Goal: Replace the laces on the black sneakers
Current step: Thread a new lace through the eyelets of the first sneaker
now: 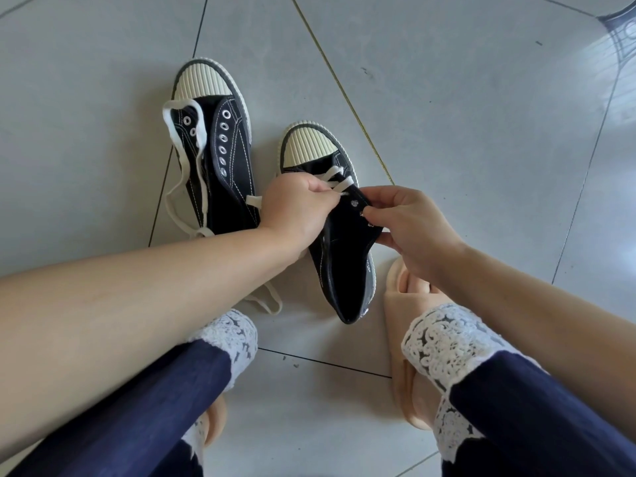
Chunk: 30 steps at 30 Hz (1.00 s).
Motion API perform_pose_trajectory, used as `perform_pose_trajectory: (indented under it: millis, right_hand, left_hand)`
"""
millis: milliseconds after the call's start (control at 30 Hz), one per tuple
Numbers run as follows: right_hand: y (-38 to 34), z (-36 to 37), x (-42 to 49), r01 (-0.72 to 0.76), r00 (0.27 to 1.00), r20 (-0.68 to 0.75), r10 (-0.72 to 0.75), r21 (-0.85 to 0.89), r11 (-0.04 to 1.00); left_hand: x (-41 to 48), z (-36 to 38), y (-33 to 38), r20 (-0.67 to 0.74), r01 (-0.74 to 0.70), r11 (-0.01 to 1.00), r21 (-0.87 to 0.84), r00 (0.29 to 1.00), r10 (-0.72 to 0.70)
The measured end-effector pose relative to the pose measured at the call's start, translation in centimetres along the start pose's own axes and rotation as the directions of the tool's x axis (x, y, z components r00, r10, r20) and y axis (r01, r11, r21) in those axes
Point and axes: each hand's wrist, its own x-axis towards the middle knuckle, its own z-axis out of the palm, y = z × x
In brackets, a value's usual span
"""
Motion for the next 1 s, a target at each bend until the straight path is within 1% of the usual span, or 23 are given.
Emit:
perform_pose_trajectory:
  millis: [100,200,367,433,533,633,700,767,833,900,1000]
  right_hand:
    - [0.0,0.0,-0.1,-0.005,1.000,0.011,0.005,0.004,1.000]
    - [-0.1,-0.1,-0.1,-0.012,0.999,0.040,0.012,-0.015,1.000]
    - [-0.6,-0.8,0.1,-0.064,0.982,0.179,0.061,0.011,0.998]
    - [-0.5,-0.6,0.5,-0.079,0.988,0.136,0.080,-0.010,0.997]
    - [-0.5,0.2,1.5,-0.046,0.999,0.016,0.047,-0.067,0.997]
    - [-0.5,0.4,2.1,-0.028,0.999,-0.045,0.025,-0.082,0.996]
    - [-0.4,0.1,2.1,-0.024,0.998,-0.063,0.021,-0.040,0.999]
    - [-0.3,-0.2,1.8,-0.026,0.998,-0.058,0.030,0.066,0.998]
    - [-0.3,-0.5,1.5,-0.027,0.996,-0.081,0.039,0.144,0.989]
    - [-0.5,-0.6,1.4,-0.012,0.991,-0.133,0.032,0.148,0.989]
    - [-0.6,-0.5,1.4,0.012,0.983,-0.183,0.024,0.193,0.981]
  left_hand:
    - [0.0,-0.1,0.0,0.058,-0.006,1.000,0.027,0.998,0.005]
    - [0.0,-0.2,0.1,0.087,-0.042,0.997,0.069,0.996,0.036]
    - [-0.1,-0.3,0.2,0.103,-0.134,0.976,0.174,0.988,0.117]
    - [-0.2,-0.2,0.3,0.108,-0.162,0.965,0.208,0.984,0.142]
    - [-0.3,-0.3,0.3,0.129,-0.190,0.950,0.249,0.978,0.162]
    - [-0.7,-0.7,0.2,0.157,-0.241,0.934,0.264,0.966,0.205]
    - [-1.0,-1.0,0.1,0.131,-0.256,0.935,0.243,0.964,0.230]
    - [-1.1,-1.3,0.3,0.095,-0.243,0.944,0.222,0.969,0.227]
    - [-1.0,-1.6,0.5,0.096,-0.247,0.942,0.228,0.968,0.231]
    - [-1.0,-1.7,0.7,0.107,-0.268,0.930,0.251,0.963,0.249]
    - [-1.0,-1.9,1.1,0.091,-0.339,0.895,0.290,0.941,0.327]
